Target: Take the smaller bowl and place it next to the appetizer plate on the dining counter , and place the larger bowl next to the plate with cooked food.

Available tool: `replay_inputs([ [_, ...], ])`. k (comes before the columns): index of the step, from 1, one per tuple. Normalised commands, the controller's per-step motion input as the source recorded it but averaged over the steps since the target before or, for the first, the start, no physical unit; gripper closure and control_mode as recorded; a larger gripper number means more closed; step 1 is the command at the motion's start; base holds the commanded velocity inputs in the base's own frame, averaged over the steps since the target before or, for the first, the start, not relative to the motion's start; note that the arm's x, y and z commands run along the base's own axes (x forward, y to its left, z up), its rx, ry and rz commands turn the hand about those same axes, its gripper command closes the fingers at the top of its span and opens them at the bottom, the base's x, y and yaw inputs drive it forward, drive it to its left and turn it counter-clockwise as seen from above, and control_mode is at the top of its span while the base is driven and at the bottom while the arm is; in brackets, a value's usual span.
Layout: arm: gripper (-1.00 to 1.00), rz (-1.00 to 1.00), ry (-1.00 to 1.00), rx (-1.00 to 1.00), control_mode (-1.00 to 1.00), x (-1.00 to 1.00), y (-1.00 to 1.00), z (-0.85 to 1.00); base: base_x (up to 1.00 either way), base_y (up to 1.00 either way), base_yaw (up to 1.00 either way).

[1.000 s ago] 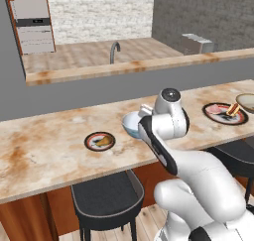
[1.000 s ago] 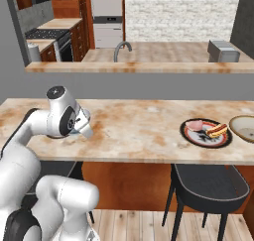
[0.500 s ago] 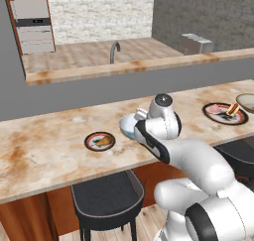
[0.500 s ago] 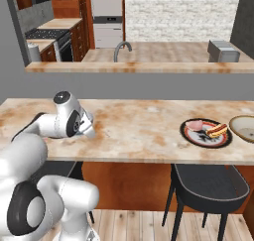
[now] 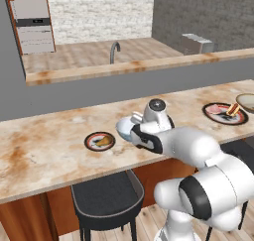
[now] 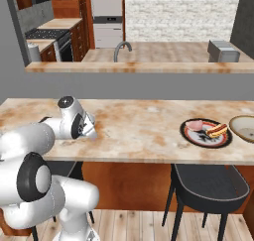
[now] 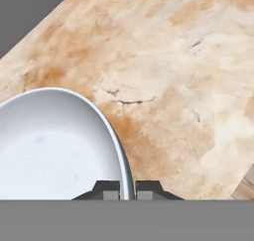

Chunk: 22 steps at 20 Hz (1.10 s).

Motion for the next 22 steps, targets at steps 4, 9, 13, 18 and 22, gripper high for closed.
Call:
replay_inputs([
  [4, 1.00, -0.01, 0.00, 0.00, -1.00, 0.33, 0.03, -0.27, 0.00, 0.00, 0.00],
  [9, 1.00, -0.01, 0.00, 0.00, -1.00, 0.34, 0.00, -0.26, 0.00, 0.00, 0.00],
  [13, 1.00, -0.02, 0.00, 0.00, -1.00, 0.33, 0.06, -0.25, 0.00, 0.00, 0.00],
  [18, 1.00, -0.01, 0.00, 0.00, -1.00, 0.31, 0.06, -0.24, 0.00, 0.00, 0.00],
  [22, 1.00, -0.01, 0.00, 0.00, -1.00, 0.32, 0.07, -0.22, 0.00, 0.00, 0.00],
])
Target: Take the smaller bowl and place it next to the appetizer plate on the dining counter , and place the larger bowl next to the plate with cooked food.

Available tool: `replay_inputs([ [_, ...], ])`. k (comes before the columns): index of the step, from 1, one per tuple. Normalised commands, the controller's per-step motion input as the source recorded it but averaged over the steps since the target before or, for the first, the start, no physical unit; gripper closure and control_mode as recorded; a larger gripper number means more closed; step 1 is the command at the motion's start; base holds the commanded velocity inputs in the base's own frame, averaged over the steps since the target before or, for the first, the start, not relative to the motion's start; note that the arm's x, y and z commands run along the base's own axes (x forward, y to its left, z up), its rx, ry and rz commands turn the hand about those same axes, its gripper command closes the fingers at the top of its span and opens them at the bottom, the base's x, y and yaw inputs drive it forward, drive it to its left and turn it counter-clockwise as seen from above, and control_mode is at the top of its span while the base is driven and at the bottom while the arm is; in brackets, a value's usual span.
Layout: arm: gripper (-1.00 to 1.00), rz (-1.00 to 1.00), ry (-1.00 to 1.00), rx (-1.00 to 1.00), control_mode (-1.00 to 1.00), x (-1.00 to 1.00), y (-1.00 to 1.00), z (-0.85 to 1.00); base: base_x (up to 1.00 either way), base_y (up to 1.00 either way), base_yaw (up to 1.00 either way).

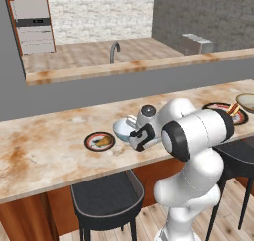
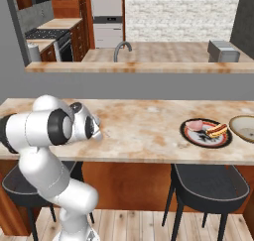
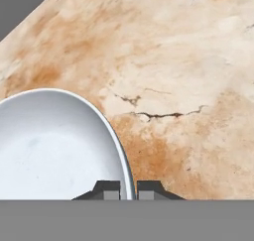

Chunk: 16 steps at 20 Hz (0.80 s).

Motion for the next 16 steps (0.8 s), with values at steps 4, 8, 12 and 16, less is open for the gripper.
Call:
replay_inputs([
  [4, 1.00, -0.01, 0.00, 0.00, -1.00, 0.31, 0.08, -0.21, 0.00, 0.00, 0.00],
  [8, 1.00, -0.01, 0.00, 0.00, -1.00, 0.10, 0.05, -0.08, 0.00, 0.00, 0.00],
  [12, -1.00, -0.02, 0.00, 0.00, -1.00, -0.29, 0.00, 0.09, 0.00, 0.00, 0.00],
  [16, -1.00, -0.04, 0.00, 0.00, -1.00, -0.41, 0.00, 0.23, 0.00, 0.00, 0.00],
])
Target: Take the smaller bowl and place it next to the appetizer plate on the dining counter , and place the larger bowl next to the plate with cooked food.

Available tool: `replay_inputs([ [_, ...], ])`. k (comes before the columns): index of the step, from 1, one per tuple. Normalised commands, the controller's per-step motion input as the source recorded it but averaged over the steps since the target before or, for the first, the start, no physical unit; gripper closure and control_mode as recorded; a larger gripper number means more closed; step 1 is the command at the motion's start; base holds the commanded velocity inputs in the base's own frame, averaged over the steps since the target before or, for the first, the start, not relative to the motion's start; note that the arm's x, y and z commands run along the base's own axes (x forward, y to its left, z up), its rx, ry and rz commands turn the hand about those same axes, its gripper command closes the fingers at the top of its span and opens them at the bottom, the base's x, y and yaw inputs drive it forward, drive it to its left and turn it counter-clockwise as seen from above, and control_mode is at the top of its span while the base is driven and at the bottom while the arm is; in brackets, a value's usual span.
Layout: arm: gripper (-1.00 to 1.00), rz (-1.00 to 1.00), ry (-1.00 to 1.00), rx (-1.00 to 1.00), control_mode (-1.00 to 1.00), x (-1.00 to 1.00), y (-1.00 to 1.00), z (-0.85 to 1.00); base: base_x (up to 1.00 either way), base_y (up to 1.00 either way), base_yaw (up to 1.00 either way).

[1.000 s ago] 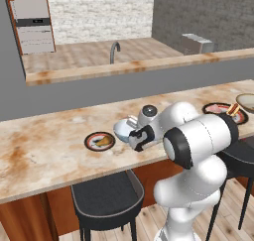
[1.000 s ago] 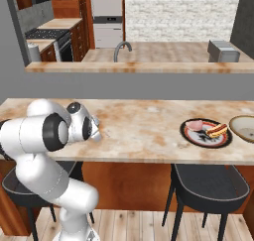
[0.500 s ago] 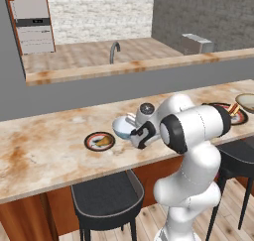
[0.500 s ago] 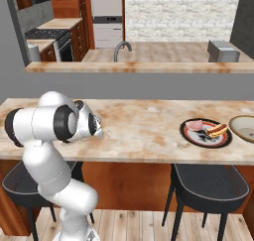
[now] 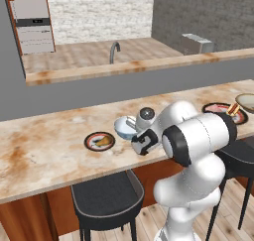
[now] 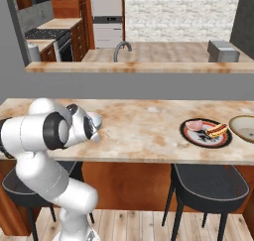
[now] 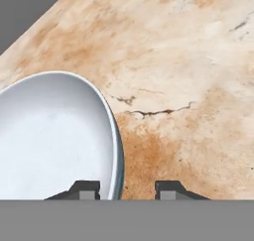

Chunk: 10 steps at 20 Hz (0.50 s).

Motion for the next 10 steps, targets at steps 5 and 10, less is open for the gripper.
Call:
replay_inputs([
  [5, -1.00, -0.08, 0.02, 0.00, -1.00, -0.19, -0.06, 0.57, 0.00, 0.00, 0.00],
  [10, -1.00, -0.07, 0.00, 0.00, -1.00, 0.00, -0.24, 1.00, 0.00, 0.00, 0.00],
])
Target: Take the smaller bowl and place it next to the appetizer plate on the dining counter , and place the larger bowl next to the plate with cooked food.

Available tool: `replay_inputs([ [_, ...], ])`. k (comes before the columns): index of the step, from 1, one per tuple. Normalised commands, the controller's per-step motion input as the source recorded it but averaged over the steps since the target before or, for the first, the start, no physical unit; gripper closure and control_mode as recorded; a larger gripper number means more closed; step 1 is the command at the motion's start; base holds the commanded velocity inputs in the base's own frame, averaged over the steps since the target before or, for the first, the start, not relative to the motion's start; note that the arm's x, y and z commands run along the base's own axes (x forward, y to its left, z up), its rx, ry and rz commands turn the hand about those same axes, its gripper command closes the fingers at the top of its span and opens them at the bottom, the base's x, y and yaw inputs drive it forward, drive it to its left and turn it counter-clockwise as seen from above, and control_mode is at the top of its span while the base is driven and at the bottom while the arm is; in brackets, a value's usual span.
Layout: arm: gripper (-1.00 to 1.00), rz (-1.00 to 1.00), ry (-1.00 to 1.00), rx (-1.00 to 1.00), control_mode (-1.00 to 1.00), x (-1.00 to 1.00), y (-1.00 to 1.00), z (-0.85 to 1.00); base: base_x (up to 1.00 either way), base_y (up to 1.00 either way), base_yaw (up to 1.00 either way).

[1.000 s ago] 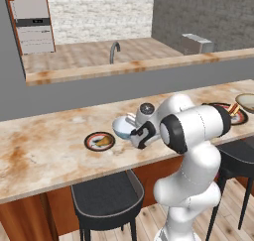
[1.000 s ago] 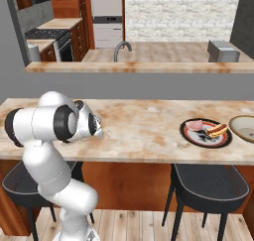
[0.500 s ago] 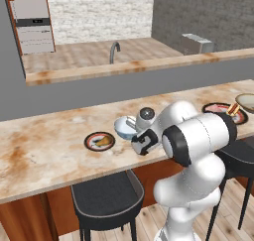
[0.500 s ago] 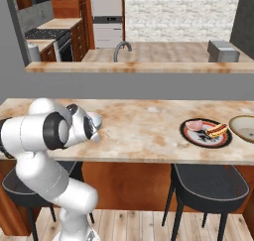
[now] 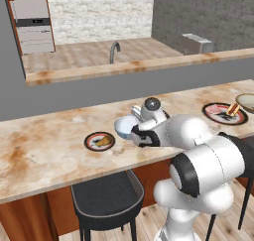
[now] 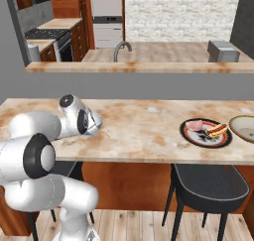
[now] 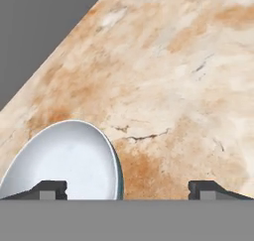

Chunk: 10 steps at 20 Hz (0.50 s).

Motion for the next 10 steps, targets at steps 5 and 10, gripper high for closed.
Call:
replay_inputs([
  [5, -1.00, -0.13, 0.07, 0.00, -1.00, -0.24, -0.50, 0.99, 0.00, 0.00, 0.00],
  [10, -1.00, -0.13, 0.12, 0.00, -1.00, -0.88, -0.56, 0.76, 0.00, 0.00, 0.00],
])
